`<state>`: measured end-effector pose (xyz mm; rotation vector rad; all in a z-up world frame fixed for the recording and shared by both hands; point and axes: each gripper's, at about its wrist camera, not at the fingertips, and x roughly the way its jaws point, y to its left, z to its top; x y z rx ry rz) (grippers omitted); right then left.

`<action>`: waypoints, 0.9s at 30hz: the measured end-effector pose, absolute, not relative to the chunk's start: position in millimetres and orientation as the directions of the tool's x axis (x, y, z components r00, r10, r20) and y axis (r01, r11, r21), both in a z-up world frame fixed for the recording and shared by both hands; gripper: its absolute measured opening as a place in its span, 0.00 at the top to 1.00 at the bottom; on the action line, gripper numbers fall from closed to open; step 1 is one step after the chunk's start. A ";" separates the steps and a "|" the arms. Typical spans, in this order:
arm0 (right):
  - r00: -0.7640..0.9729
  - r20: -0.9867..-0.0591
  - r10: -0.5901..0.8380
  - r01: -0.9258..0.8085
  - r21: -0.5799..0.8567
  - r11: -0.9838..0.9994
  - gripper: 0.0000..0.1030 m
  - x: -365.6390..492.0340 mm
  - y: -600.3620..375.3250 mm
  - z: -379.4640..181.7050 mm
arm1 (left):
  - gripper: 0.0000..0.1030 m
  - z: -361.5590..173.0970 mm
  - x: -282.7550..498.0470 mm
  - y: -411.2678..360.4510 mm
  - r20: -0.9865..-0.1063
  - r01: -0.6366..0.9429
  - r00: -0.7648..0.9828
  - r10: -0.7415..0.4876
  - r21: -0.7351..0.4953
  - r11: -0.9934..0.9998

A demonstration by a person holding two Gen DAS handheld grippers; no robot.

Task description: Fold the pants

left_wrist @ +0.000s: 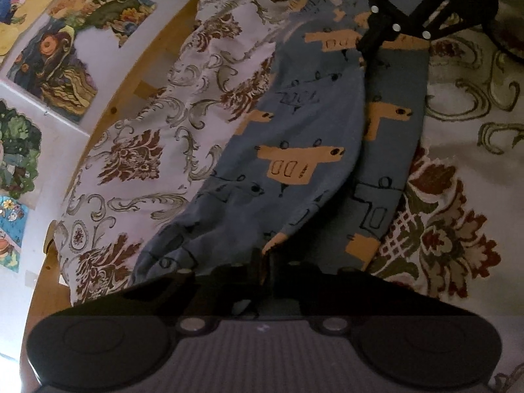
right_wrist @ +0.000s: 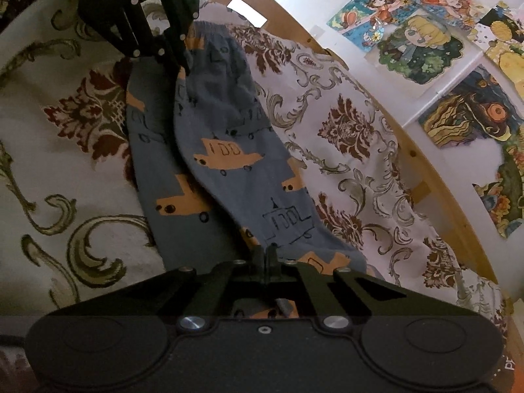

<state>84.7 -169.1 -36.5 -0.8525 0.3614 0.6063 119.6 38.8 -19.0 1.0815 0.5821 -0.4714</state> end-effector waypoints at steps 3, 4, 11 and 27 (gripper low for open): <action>0.775 -0.522 0.355 -0.629 -0.587 0.510 1.00 76.8 -170.9 -32.2 | 0.97 -15.5 114.1 42.2 -0.637 0.614 0.766 -0.091 0.681 0.400; 0.775 -0.522 0.358 -0.630 -0.585 0.511 1.00 74.5 -171.6 -31.0 | 0.97 -15.0 112.6 43.7 -0.636 0.614 0.766 -0.095 0.680 0.400; 0.758 -0.533 0.376 -0.649 -0.557 0.519 1.00 61.7 -173.2 -24.2 | 0.97 -12.8 103.2 50.3 -0.633 0.618 0.765 -0.118 0.671 0.409; 0.745 -0.559 0.364 -0.663 -0.558 0.499 0.77 56.4 -165.1 -38.2 | 0.97 -20.1 94.0 57.0 -0.648 0.628 0.754 -0.111 0.660 0.412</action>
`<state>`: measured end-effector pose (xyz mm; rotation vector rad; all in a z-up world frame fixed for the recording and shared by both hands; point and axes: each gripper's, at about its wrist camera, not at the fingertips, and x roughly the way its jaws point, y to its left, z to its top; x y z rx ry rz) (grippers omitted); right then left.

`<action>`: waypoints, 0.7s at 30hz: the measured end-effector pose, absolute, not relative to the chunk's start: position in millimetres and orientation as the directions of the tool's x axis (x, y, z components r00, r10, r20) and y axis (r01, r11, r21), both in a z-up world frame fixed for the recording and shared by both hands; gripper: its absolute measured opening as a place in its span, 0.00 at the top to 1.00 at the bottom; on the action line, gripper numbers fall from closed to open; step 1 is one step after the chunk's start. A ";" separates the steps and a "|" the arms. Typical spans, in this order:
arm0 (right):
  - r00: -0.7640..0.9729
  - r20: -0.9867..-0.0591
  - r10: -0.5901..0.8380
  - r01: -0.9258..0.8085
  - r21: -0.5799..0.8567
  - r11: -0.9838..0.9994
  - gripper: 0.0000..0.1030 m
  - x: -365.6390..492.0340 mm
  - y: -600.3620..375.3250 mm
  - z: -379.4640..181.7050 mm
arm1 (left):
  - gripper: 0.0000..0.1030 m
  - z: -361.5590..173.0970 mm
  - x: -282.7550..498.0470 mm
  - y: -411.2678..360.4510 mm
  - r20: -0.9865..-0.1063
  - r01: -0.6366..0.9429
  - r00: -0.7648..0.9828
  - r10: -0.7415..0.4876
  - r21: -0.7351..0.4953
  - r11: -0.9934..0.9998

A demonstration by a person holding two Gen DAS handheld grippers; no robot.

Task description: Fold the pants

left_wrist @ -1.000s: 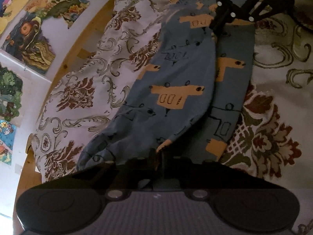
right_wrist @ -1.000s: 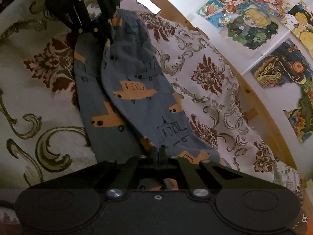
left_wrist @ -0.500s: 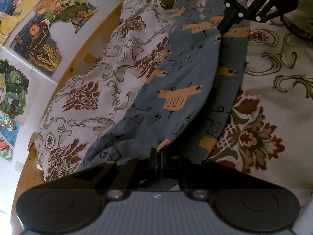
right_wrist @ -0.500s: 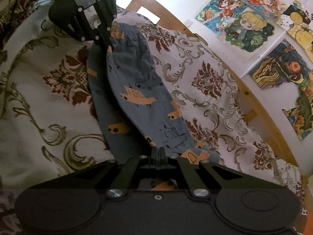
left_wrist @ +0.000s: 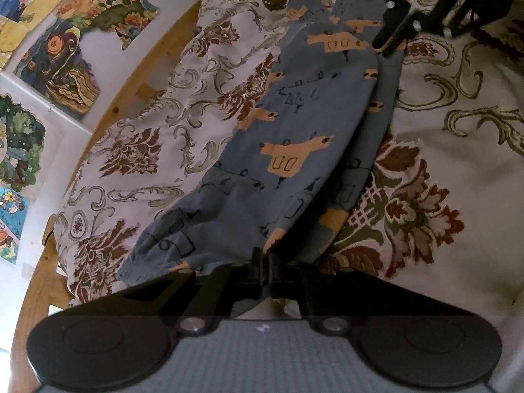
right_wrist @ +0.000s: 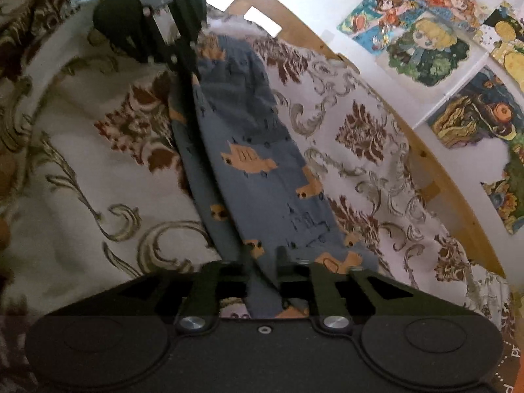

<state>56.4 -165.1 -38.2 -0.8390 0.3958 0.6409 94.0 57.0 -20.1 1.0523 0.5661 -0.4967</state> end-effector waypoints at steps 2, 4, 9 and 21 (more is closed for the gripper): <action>0.744 -0.567 0.352 -0.663 -0.567 0.488 0.76 60.9 -163.9 -44.8 | 0.98 -19.1 94.6 57.6 -0.650 0.628 0.752 -0.110 0.655 0.420; 0.747 -0.565 0.350 -0.661 -0.577 0.479 0.76 64.0 -162.1 -50.1 | 0.98 -18.8 95.4 58.2 -0.651 0.627 0.752 -0.109 0.654 0.423; 0.755 -0.560 0.342 -0.652 -0.587 0.479 0.90 71.5 -156.4 -56.9 | 0.98 -17.5 94.2 58.3 -0.649 0.626 0.753 -0.112 0.654 0.424; 0.722 -0.583 0.373 -0.687 -0.534 0.494 1.00 55.4 -161.0 -45.5 | 0.98 -17.2 92.2 60.5 -0.663 0.637 0.741 -0.109 0.642 0.426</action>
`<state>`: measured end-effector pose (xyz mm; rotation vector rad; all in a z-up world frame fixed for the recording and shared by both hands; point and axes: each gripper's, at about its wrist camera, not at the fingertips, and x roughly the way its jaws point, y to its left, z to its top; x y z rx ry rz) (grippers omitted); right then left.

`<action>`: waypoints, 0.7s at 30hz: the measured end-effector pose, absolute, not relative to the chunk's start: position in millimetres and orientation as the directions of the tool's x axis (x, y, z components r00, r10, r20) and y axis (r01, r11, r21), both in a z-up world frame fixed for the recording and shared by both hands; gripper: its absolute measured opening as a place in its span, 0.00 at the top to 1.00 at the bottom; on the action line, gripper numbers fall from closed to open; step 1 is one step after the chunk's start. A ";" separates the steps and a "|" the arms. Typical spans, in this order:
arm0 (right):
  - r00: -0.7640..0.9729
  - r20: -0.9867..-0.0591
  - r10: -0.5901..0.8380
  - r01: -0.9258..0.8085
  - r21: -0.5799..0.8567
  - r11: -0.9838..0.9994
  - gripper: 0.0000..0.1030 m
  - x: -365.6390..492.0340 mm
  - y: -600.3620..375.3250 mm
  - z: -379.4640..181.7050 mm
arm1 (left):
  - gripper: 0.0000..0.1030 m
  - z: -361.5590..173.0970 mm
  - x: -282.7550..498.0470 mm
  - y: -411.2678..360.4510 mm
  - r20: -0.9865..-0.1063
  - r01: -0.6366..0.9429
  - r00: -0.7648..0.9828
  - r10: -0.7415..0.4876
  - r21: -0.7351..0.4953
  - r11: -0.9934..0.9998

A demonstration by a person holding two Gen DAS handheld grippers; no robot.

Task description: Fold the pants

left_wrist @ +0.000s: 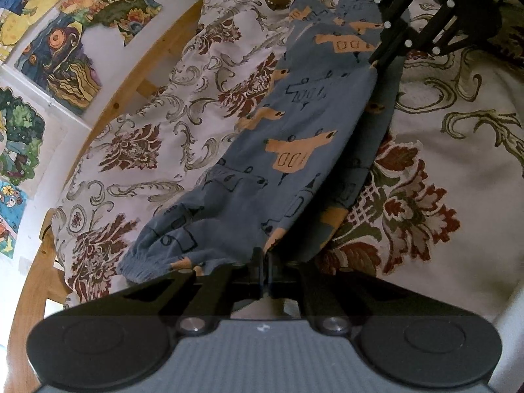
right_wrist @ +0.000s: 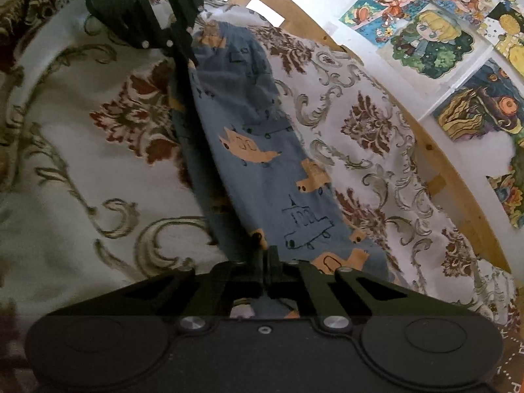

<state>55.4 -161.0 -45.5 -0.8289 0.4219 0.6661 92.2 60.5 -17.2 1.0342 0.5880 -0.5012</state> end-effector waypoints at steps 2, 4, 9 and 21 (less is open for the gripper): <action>0.719 -0.593 0.362 -0.688 -0.537 0.487 0.99 54.6 -157.9 -51.1 | 0.98 -18.3 91.7 61.5 -0.671 0.643 0.734 -0.105 0.638 0.425; 0.724 -0.592 0.354 -0.682 -0.533 0.501 0.94 58.0 -157.2 -53.9 | 0.98 -21.1 92.3 61.8 -0.686 0.653 0.721 -0.095 0.627 0.426; 0.712 -0.583 0.392 -0.684 -0.447 0.576 0.40 56.9 -173.4 -34.4 | 0.89 -17.6 95.3 65.0 -0.707 0.666 0.699 -0.107 0.589 0.457; 0.701 -0.628 0.337 -0.373 0.080 0.924 0.01 125.4 -322.6 15.7 | 0.01 28.9 104.4 24.5 -0.647 0.518 0.680 -0.343 0.093 0.850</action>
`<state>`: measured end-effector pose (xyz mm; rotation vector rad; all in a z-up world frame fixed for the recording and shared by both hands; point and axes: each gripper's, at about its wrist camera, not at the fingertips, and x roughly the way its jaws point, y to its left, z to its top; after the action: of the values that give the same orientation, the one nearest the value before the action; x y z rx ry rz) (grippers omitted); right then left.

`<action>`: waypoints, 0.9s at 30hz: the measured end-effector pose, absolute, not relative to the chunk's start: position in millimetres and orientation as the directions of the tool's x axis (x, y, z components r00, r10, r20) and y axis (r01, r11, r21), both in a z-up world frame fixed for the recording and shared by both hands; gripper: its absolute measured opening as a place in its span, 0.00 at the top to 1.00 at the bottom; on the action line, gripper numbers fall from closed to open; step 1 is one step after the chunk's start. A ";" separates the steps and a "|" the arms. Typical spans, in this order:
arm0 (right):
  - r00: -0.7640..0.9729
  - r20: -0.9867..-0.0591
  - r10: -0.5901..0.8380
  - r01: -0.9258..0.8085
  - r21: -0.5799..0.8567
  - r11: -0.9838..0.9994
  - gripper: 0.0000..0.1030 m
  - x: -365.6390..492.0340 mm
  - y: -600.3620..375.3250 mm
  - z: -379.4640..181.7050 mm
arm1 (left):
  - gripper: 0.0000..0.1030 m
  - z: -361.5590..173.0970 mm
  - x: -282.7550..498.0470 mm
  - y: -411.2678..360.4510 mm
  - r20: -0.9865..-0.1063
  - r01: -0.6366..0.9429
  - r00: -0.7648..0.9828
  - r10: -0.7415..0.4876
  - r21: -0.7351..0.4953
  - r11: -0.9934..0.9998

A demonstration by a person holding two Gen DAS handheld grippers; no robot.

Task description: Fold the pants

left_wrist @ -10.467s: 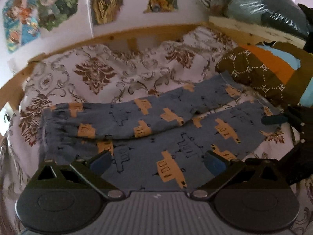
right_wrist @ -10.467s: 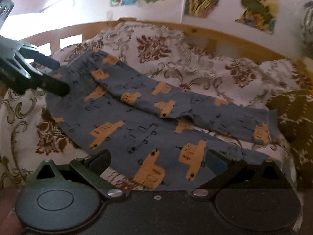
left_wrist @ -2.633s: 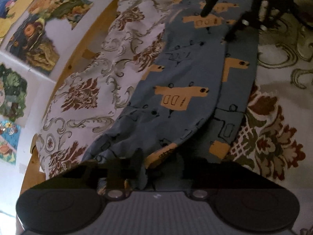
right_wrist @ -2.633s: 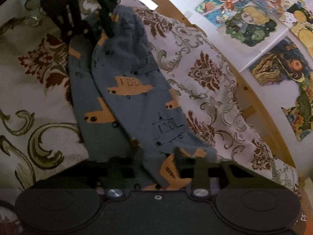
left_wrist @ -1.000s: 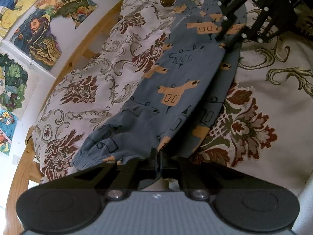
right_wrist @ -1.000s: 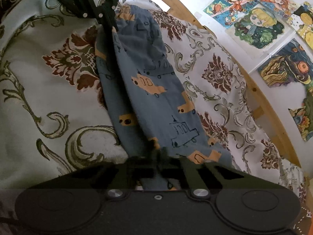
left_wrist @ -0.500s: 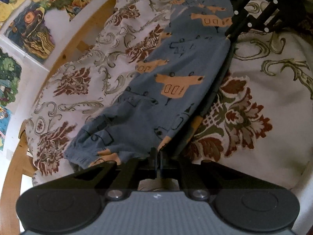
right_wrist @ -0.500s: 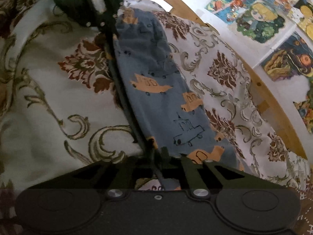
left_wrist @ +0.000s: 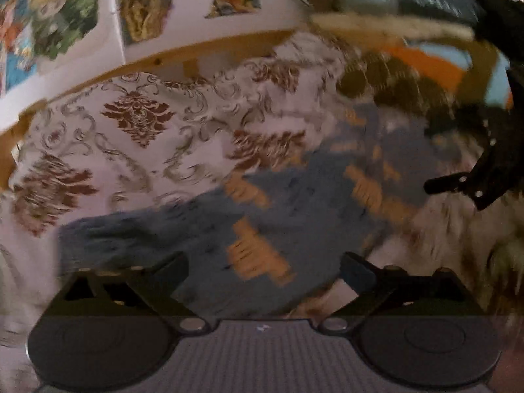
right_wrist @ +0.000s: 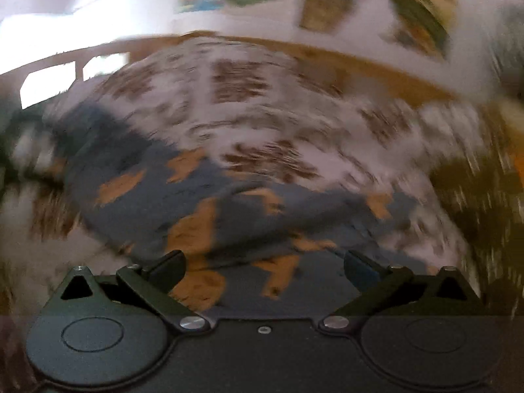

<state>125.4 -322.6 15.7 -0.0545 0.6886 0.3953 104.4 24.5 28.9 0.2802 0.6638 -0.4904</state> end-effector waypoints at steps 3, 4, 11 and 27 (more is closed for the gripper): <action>0.622 -0.647 0.441 -0.284 0.339 0.897 0.01 159.7 -363.5 15.6 | 0.00 18.1 111.8 -10.8 -0.634 0.493 0.679 -0.371 0.019 0.870; 0.592 -0.648 0.479 -0.252 0.415 0.874 0.01 171.5 -373.4 13.2 | 0.00 13.5 112.0 -25.6 -0.631 0.496 0.684 -0.368 0.032 0.868; 0.519 -0.637 0.570 -0.047 0.645 0.763 0.01 224.1 -407.3 -7.0 | 0.00 -25.6 82.2 -126.4 -0.572 0.504 0.795 -0.203 0.435 0.747; 0.542 -0.679 0.496 -0.005 0.587 0.809 0.22 262.4 -410.1 -22.1 | 0.71 -54.2 90.4 -192.9 -0.573 0.593 0.781 -0.247 0.560 0.578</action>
<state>262.4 -410.1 -22.1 0.5720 0.9622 0.3169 90.4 -192.9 -54.2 0.8163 0.4676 -0.5127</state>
